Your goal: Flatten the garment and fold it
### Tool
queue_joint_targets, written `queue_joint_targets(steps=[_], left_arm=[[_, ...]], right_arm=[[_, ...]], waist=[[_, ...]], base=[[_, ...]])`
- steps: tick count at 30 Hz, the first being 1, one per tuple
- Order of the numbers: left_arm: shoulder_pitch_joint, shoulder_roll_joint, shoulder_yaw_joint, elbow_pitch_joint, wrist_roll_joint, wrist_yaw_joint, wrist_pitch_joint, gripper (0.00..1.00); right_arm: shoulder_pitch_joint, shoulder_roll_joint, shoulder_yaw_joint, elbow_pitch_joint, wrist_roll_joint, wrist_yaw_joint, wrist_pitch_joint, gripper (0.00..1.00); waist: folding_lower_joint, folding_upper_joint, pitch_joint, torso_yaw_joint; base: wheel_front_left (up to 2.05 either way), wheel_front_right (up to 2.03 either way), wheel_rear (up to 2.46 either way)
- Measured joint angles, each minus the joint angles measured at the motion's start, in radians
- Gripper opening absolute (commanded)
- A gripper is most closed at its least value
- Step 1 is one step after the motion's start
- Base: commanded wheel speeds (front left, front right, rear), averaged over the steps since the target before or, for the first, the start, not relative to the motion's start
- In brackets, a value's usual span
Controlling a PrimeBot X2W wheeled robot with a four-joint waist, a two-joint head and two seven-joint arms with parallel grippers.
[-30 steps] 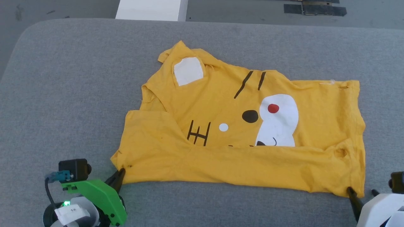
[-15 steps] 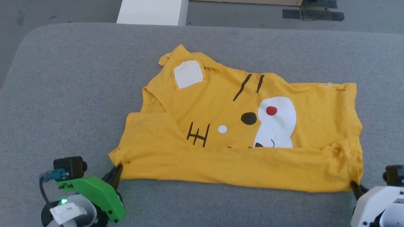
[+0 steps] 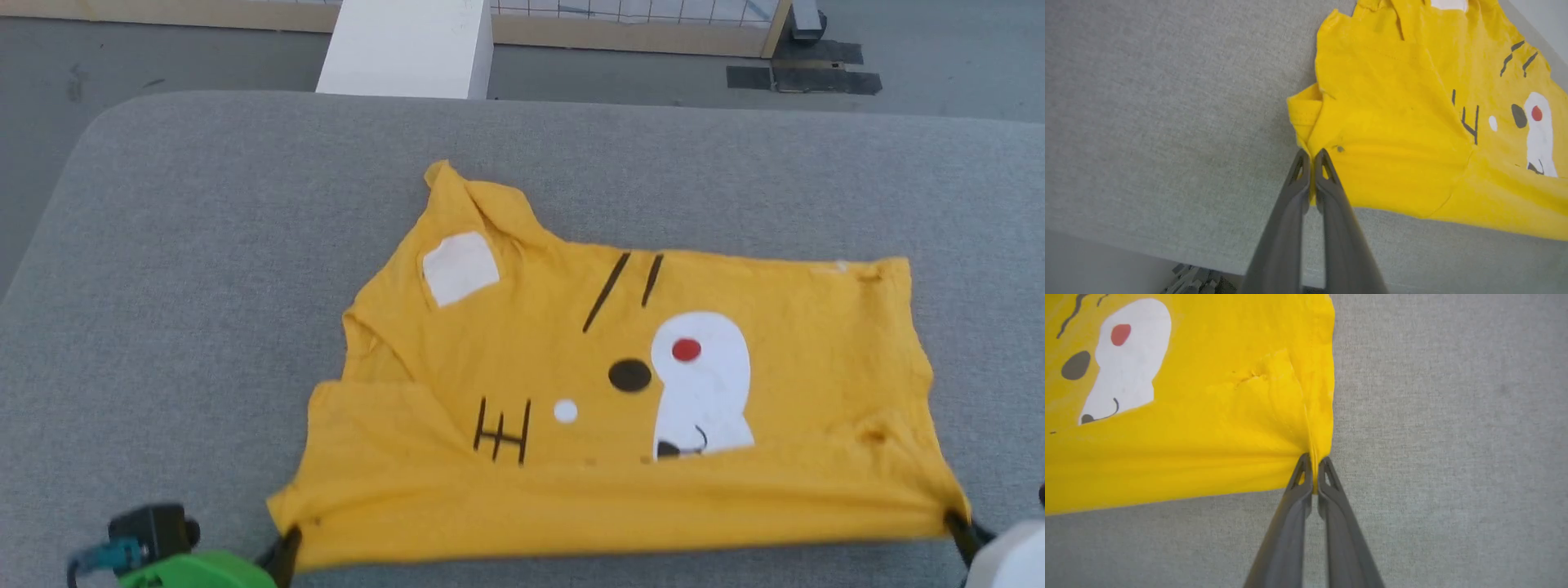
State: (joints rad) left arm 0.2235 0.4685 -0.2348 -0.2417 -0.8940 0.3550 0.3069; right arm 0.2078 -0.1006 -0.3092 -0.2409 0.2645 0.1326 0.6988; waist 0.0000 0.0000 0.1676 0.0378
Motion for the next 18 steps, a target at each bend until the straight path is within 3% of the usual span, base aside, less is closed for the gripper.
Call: queue_joint_targets(steps=[8, 14, 15, 16, 18], left_arm=[[0.093, -0.044, -0.022, 0.042, -0.038, 0.006, -0.001, 0.00], [0.057, -0.081, -0.032, 0.137, -0.048, -0.037, -0.036, 0.00], [0.045, -0.086, -0.035, 0.153, -0.049, -0.047, -0.036, 0.12], [0.032, -0.090, -0.036, 0.171, -0.049, -0.056, -0.038, 0.33], [0.009, -0.093, -0.034, 0.199, -0.049, -0.065, -0.058, 1.00]], right_arm=[[0.110, 0.026, -0.021, 0.023, -0.005, 0.000, 0.011, 0.00], [0.103, 0.035, -0.015, 0.088, -0.016, 0.000, -0.053, 0.00], [0.099, 0.035, -0.011, 0.097, -0.018, 0.000, -0.063, 0.43], [0.095, 0.036, -0.007, 0.106, -0.019, 0.000, -0.079, 1.00], [0.081, 0.037, -0.006, 0.124, -0.019, 0.000, -0.107, 1.00]], waist=[[0.0000, 0.0000, 0.007, 0.011], [0.0000, 0.0000, -0.008, 0.015], [0.0000, 0.0000, -0.011, 0.015], [0.0000, 0.0000, -0.014, 0.015], [0.0000, 0.0000, -0.021, 0.014]], base=[[0.00, 0.00, 0.00], [0.00, 0.00, 0.00], [0.00, 0.00, 0.00], [0.00, 0.00, 0.00], [0.00, 0.00, 0.00]])
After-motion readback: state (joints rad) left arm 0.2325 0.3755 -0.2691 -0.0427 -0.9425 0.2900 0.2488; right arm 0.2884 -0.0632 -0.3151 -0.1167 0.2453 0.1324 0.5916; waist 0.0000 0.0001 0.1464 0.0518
